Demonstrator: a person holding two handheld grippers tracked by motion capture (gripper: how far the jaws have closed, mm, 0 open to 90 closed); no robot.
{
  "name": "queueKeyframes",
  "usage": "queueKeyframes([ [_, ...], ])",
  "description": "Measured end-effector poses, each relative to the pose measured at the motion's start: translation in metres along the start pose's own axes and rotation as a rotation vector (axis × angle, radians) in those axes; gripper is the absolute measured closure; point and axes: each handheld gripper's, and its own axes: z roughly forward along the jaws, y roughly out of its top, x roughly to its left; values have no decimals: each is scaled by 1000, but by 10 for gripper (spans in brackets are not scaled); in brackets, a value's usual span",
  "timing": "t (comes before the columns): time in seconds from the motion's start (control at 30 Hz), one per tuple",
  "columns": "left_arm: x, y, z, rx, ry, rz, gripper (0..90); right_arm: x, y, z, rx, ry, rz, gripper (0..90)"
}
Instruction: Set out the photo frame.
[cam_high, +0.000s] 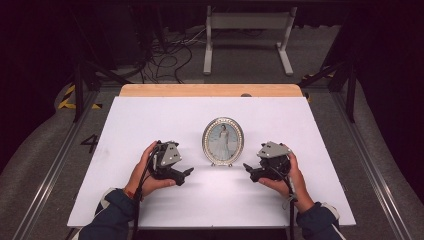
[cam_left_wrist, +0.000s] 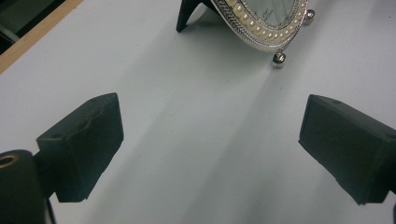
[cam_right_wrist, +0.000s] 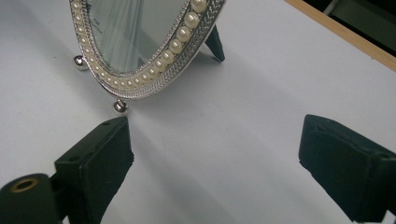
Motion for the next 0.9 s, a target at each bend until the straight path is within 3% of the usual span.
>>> queueKeyframes([
  [0.27, -1, -8, -8, 7, 17, 15, 68, -2, -5, -3, 5, -6, -3, 98],
  [0.9, 4, -41, -33, 30, 49, -13, 68, -8, -18, -16, 10, -26, 5, 95],
])
